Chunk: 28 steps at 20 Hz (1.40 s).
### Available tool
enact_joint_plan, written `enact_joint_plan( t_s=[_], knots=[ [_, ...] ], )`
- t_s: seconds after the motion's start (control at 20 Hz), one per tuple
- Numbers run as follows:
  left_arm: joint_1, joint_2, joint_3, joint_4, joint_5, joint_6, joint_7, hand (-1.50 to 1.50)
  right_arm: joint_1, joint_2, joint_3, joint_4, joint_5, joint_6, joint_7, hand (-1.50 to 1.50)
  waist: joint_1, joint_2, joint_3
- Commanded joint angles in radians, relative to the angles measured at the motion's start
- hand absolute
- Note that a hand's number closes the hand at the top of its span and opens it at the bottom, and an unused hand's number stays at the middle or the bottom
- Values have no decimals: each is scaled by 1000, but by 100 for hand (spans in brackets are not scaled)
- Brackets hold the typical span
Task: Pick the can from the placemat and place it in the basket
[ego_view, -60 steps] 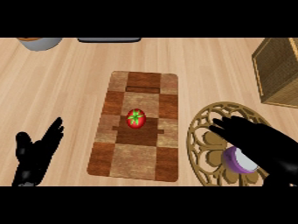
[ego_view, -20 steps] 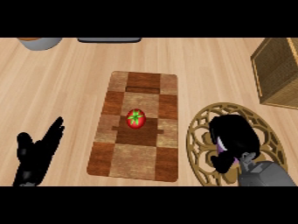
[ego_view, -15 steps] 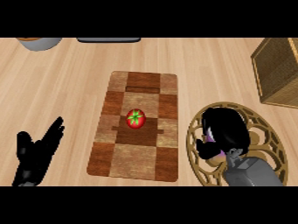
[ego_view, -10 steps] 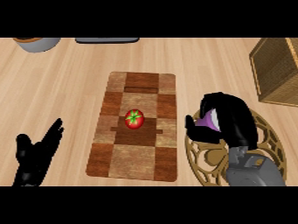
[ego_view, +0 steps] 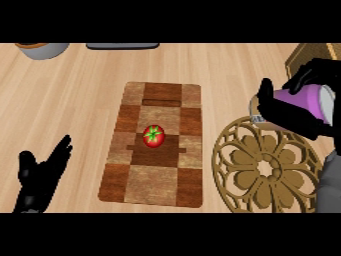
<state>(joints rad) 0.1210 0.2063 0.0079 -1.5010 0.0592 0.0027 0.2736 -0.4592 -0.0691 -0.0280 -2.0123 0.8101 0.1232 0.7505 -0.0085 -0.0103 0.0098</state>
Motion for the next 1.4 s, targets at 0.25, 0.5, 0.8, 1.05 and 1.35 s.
enact_joint_plan(
  t_s=[0.25, 0.5, 0.8, 1.05, 1.35],
  knots=[
    [-8, -26, -22, 58, -24, 9, 53, 0, -308, -210, -283, 79, -120, 117, 157, 150, 7, 9, -10],
    [-36, -2, 24, 124, -1, -25, 5, 0, -390, -324, -365, 296, -150, 97, 81, 150, 14, 14, -11],
    [19, -15, 10, 70, -9, -20, 15, 0, -362, -420, -415, 475, -181, 94, -60, 150, 19, 14, -10],
    [25, -17, 3, 39, -35, -3, 27, 0, -425, -450, -390, 639, -153, 40, -119, 150, 26, 14, -10],
    [-18, -26, 11, 112, -26, -23, -3, 0, -419, -471, -466, 895, -211, -52, -336, 150, 26, 19, -9]
  ],
)
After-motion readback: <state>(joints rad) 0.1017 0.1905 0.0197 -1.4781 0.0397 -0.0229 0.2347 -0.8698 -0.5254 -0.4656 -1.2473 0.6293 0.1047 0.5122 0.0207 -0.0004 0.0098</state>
